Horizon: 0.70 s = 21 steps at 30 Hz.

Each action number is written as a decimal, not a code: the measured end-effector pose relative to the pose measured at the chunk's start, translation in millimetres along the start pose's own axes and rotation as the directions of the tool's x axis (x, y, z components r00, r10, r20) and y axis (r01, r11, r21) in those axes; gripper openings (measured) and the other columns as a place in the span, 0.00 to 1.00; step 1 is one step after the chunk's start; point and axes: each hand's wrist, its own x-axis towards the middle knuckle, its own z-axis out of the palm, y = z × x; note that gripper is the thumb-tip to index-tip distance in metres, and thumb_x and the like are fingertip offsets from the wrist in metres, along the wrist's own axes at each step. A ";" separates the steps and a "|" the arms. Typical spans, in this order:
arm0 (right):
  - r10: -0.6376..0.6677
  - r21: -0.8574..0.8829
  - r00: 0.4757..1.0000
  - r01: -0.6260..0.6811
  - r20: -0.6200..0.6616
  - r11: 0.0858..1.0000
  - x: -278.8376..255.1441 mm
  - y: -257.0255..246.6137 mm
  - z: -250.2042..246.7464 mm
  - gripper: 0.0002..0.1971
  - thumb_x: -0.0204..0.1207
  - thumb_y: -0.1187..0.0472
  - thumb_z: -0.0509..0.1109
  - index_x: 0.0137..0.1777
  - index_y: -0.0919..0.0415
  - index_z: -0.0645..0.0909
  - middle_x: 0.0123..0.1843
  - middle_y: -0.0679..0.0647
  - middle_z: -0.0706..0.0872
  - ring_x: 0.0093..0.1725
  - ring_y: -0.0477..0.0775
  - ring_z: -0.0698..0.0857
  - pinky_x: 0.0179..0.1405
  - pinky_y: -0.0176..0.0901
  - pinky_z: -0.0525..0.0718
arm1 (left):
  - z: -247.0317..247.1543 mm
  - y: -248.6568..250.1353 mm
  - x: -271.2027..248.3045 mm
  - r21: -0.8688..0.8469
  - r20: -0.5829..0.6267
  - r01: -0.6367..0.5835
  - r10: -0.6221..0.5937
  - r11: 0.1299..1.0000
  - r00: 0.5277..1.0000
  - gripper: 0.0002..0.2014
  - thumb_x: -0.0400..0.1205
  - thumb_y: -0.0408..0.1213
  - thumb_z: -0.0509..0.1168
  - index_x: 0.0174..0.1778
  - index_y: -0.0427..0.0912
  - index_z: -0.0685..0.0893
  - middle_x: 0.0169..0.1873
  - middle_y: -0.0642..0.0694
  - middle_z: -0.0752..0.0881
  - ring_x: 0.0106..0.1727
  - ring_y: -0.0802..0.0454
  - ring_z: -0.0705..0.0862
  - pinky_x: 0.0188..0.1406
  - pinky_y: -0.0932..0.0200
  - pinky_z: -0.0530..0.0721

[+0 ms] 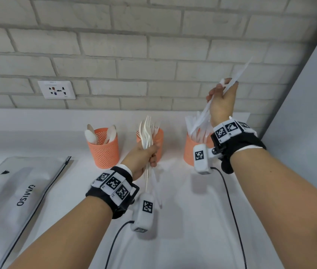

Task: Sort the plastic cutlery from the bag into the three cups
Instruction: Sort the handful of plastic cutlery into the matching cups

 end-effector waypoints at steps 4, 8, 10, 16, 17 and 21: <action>-0.053 -0.198 0.993 0.073 0.106 0.977 0.3 29.6 -4.8 0.07 0.82 0.67 0.52 0.56 0.55 0.65 0.35 0.46 0.73 0.33 0.44 0.74 0.43 0.46 0.78 | 6.4 3.9 7.3 -0.107 0.017 0.034 -0.032 0.994 0.999 0.14 0.78 0.19 0.50 0.46 0.42 0.71 0.25 0.47 0.64 0.20 0.56 0.66 0.18 0.65 0.68; 0.078 -0.366 0.968 0.014 0.237 0.930 -11.3 62.2 -11.5 0.08 0.82 0.65 0.57 0.60 0.57 0.69 0.41 0.48 0.76 0.44 0.54 0.79 0.53 0.54 0.83 | 8.5 1.4 9.2 -0.131 0.057 0.063 -0.056 0.989 0.997 0.15 0.75 0.17 0.46 0.43 0.41 0.69 0.26 0.47 0.65 0.22 0.55 0.67 0.25 0.63 0.69; 0.154 -0.435 0.944 -0.013 0.291 0.900 -18.7 71.9 -15.7 0.13 0.81 0.64 0.62 0.65 0.61 0.70 0.44 0.51 0.76 0.48 0.56 0.79 0.49 0.39 0.80 | 8.3 0.3 9.6 -0.115 0.060 0.051 -0.044 0.992 0.997 0.14 0.77 0.17 0.48 0.44 0.40 0.70 0.29 0.46 0.67 0.26 0.54 0.69 0.28 0.62 0.71; 0.023 -0.486 0.944 0.148 0.328 0.861 -27.7 69.0 -13.7 0.24 0.75 0.64 0.71 0.70 0.63 0.70 0.63 0.61 0.72 0.62 0.51 0.74 0.65 0.35 0.70 | 6.6 -4.3 14.9 -0.145 0.033 0.029 -0.025 0.989 0.999 0.13 0.81 0.20 0.53 0.57 0.40 0.71 0.36 0.44 0.72 0.30 0.52 0.80 0.33 0.58 0.82; -0.054 -0.494 0.936 0.233 0.349 0.838 -30.5 64.4 -11.2 0.23 0.74 0.65 0.71 0.69 0.64 0.72 0.64 0.63 0.72 0.63 0.53 0.74 0.65 0.36 0.70 | 6.7 -4.1 15.5 -0.167 0.023 0.025 -0.021 0.986 1.000 0.14 0.81 0.21 0.53 0.60 0.40 0.71 0.36 0.44 0.73 0.30 0.52 0.81 0.33 0.58 0.83; -0.076 -0.323 0.810 0.315 0.581 0.892 -61.7 36.6 0.0 0.10 0.75 0.70 0.69 0.56 0.68 0.80 0.52 0.57 0.79 0.49 0.49 0.79 0.49 0.30 0.76 | 8.2 4.4 13.8 -0.298 0.015 -0.035 0.041 0.954 0.999 0.12 0.82 0.22 0.53 0.55 0.41 0.71 0.34 0.45 0.76 0.31 0.52 0.79 0.30 0.59 0.85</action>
